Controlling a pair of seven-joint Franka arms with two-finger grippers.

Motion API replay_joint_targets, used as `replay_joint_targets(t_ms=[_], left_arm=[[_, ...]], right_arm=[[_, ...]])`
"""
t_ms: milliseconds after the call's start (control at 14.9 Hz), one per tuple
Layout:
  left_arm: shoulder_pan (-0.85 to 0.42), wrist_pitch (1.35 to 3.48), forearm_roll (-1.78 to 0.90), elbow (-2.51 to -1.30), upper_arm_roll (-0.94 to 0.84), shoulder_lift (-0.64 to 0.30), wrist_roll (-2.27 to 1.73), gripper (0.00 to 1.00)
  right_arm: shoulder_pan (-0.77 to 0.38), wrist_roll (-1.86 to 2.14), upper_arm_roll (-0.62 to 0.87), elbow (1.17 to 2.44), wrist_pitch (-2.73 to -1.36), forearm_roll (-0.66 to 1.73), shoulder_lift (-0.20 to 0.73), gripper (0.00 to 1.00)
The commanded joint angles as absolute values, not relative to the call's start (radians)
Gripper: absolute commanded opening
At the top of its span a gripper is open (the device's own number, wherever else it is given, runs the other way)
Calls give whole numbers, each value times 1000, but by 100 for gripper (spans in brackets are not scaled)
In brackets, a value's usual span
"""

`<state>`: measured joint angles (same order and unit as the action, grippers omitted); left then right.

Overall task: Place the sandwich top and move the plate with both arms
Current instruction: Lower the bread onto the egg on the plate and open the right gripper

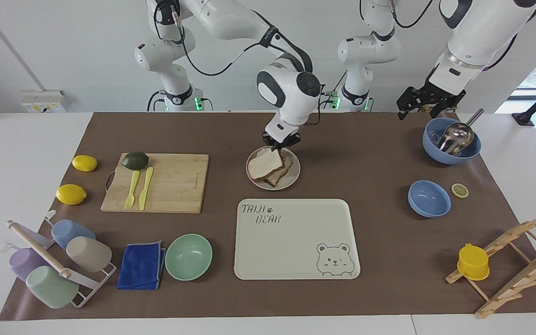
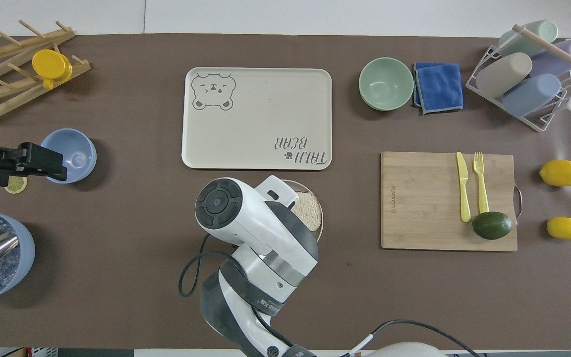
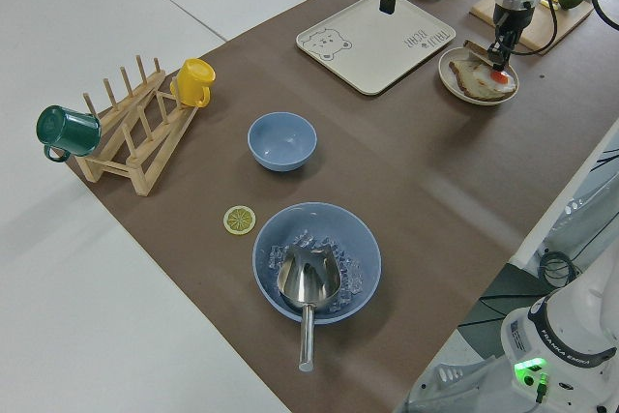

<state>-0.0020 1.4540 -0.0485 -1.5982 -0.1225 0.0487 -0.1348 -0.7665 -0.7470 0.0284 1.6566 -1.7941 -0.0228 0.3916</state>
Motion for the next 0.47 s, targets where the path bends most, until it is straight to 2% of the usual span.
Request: replay_joint_targets(t_ms=[0,134,402], left_arm=[[11,1489,-34,-1628,-130,67,-130,100],[11,1491,-35,-1629,-130,69,-130,100],[9,1523,-38,-1684,-132,92,-133,100]], right_arm=[[-761,-752,35,1664,-1830,-2,356,88],[-730,-749,35,1646,-1829,0,304,100],[-553,-594,32,1647,-1772,-2,206,100]])
